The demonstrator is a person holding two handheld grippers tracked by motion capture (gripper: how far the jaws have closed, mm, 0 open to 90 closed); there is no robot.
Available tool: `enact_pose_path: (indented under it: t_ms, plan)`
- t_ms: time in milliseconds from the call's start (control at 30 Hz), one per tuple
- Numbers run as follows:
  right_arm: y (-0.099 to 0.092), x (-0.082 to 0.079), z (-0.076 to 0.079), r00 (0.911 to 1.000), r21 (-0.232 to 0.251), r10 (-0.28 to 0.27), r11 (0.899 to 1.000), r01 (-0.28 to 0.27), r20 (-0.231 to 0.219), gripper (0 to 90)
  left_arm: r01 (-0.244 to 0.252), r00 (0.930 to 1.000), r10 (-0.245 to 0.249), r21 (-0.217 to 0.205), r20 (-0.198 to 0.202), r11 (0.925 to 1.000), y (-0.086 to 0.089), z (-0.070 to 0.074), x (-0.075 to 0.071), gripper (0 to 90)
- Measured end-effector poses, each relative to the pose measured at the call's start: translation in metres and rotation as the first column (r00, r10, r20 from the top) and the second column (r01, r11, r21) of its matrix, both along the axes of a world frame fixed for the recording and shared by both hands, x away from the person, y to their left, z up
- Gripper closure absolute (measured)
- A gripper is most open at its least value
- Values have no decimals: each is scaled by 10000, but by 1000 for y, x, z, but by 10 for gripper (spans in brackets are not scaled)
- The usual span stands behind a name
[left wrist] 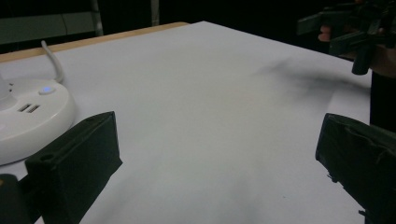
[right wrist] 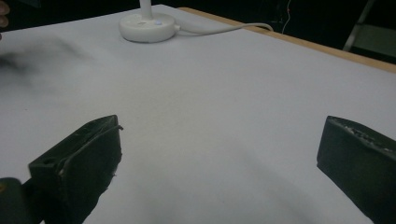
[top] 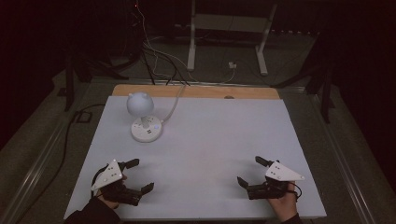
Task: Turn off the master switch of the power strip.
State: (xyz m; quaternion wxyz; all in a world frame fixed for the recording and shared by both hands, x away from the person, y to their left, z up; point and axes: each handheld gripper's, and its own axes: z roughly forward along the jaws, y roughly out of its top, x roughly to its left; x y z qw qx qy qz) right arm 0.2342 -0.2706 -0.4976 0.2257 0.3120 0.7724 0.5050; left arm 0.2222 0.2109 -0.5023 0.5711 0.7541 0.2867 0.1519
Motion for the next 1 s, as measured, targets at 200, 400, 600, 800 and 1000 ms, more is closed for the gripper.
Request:
enact_pose_path:
  t_ms: [200,400,600,800,1000]
  plan:
    - [2,-1,1,9999,-95,144,9998,-145,-82,0,-33,10000,32,279,59,9996,0,-1,1,4]
    - [0,0,1,9999,26,43,10000,-43,-109,0,16,10000,-16,155,20,9999,1,-1,2,4]
    - [1,-1,1,9999,-80,4,10000,-4,-111,0,46,10000,-47,293,35,9996,-1,-1,2,4]
    - [1,-2,2,10000,-128,28,9999,-29,-93,0,91,9998,-99,583,144,9983,-1,1,0,4]
    - [1,-2,2,9999,-24,29,10000,-29,-100,0,359,9994,-357,672,-47,9971,-4,1,0,4]
